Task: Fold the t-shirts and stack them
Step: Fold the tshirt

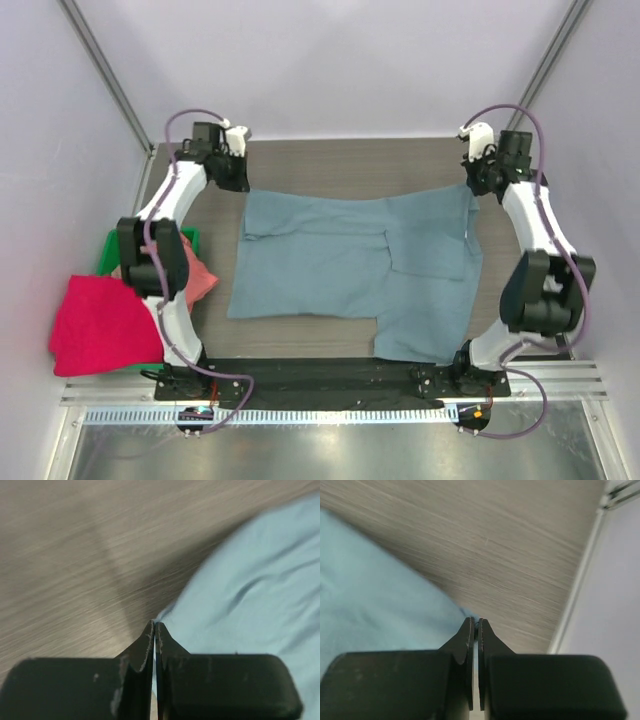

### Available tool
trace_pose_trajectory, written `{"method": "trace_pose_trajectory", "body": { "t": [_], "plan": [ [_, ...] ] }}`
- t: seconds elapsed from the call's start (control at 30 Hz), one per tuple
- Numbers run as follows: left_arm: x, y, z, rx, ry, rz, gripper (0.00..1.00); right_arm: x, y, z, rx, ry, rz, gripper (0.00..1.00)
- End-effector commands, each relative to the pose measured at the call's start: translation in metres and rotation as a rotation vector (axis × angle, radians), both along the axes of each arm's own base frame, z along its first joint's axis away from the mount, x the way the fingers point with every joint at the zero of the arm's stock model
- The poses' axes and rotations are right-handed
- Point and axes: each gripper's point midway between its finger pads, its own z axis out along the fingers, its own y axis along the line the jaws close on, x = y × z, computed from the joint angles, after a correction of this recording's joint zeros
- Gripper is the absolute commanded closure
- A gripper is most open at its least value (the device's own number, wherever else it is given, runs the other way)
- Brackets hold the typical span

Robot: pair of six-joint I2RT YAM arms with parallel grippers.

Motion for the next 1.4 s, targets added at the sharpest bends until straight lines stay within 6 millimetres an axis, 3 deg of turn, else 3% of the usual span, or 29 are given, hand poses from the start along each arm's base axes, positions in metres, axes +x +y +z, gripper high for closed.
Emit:
{"method": "trace_pose_trajectory", "body": {
  "t": [0.0,0.03,0.1,0.13,0.17,0.27,0.33,0.37,0.4,0.43,0.47,0.53,0.6,0.63,0.8,0.9,0.93,0.97,1.03,1.07,1.1,1.13,1.17,1.2,1.23,1.27,1.3,1.33,1.37],
  "plan": [
    [0.035,-0.003,0.001,0.008,-0.058,-0.003,1.0,0.056,-0.015,0.007,-0.035,-0.12,-0.011,0.99],
    [0.044,-0.001,-0.025,0.035,-0.019,0.008,1.0,0.071,-0.019,-0.026,-0.023,-0.059,-0.023,0.99],
    [0.063,0.002,-0.033,0.068,-0.036,0.011,1.0,0.098,-0.025,-0.027,-0.01,-0.071,-0.044,0.99],
    [0.069,0.005,-0.055,0.089,-0.004,0.017,1.0,0.108,-0.027,-0.031,-0.011,-0.07,-0.05,0.99],
    [0.075,0.01,-0.06,0.116,-0.006,0.03,1.0,0.127,-0.03,-0.046,-0.009,-0.057,-0.055,0.99],
    [0.095,0.018,-0.074,0.161,-0.019,0.054,1.0,0.159,-0.041,-0.065,-0.018,-0.045,-0.083,0.99],
    [0.111,0.022,-0.071,0.178,-0.059,0.075,1.0,0.173,-0.045,-0.074,-0.023,-0.04,-0.091,0.99],
    [0.116,0.024,-0.086,0.193,-0.048,0.086,1.0,0.184,-0.048,-0.063,-0.031,-0.069,-0.099,0.99],
    [0.124,0.029,-0.087,0.215,-0.067,0.107,1.0,0.19,-0.05,-0.085,-0.026,-0.039,-0.103,0.99],
    [0.134,0.03,-0.079,0.224,-0.098,0.114,1.0,0.195,-0.051,-0.089,-0.027,-0.038,-0.109,0.99],
    [0.14,0.032,-0.092,0.239,-0.088,0.117,1.0,0.204,-0.053,-0.082,-0.03,-0.06,-0.112,0.99],
    [0.155,0.035,-0.084,0.26,-0.133,0.13,1.0,0.212,-0.053,-0.101,-0.036,-0.043,-0.117,0.99],
    [0.165,0.036,-0.094,0.272,-0.143,0.14,1.0,0.222,-0.054,-0.095,-0.042,-0.071,-0.12,0.99],
    [0.172,0.038,-0.087,0.28,-0.172,0.155,1.0,0.225,-0.053,-0.109,-0.041,-0.056,-0.12,0.99],
    [0.194,0.03,-0.088,0.294,-0.245,0.148,0.97,0.241,-0.047,-0.113,-0.041,-0.083,-0.125,0.99],
    [0.204,0.03,-0.078,0.313,-0.297,0.185,0.79,0.242,-0.045,-0.113,-0.048,-0.089,-0.131,0.95],
    [0.206,0.031,-0.072,0.314,-0.312,0.201,0.61,0.243,-0.047,-0.11,-0.055,-0.094,-0.148,0.89],
    [0.209,0.036,-0.063,0.327,-0.332,0.24,0.52,0.243,-0.049,-0.101,-0.059,-0.11,-0.161,0.74],
    [0.209,0.038,-0.045,0.323,-0.354,0.27,0.4,0.242,-0.055,-0.081,-0.06,-0.143,-0.202,0.62],
    [0.207,0.041,-0.017,0.324,-0.393,0.295,0.37,0.238,-0.065,-0.074,-0.082,-0.15,-0.251,0.55],
    [0.203,0.049,-0.01,0.342,-0.392,0.329,0.35,0.233,-0.068,-0.039,-0.079,-0.199,-0.262,0.52],
    [0.2,0.054,0.002,0.347,-0.406,0.346,0.32,0.23,-0.069,-0.026,-0.077,-0.216,-0.267,0.5],
    [0.192,0.057,0.042,0.337,-0.458,0.363,0.31,0.223,-0.07,-0.017,-0.08,-0.221,-0.275,0.47],
    [0.187,0.062,0.058,0.335,-0.482,0.374,0.29,0.215,-0.075,0.017,-0.086,-0.269,-0.287,0.47],
    [0.177,0.065,0.056,0.348,-0.467,0.363,0.27,0.208,-0.076,0.034,-0.092,-0.289,-0.284,0.45],
    [0.165,0.068,0.094,0.344,-0.524,0.364,0.27,0.198,-0.076,0.031,-0.093,-0.267,-0.28,0.44],
    [0.155,0.068,0.108,0.354,-0.54,0.349,0.26,0.182,-0.074,0.07,-0.095,-0.319,-0.275,0.43],
    [0.143,0.069,0.094,0.376,-0.502,0.324,0.22,0.172,-0.071,0.079,-0.093,-0.323,-0.263,0.43],
    [0.132,0.069,0.096,0.393,-0.489,0.299,0.2,0.156,-0.067,0.057,-0.101,-0.26,-0.24,0.4]
  ]
}}
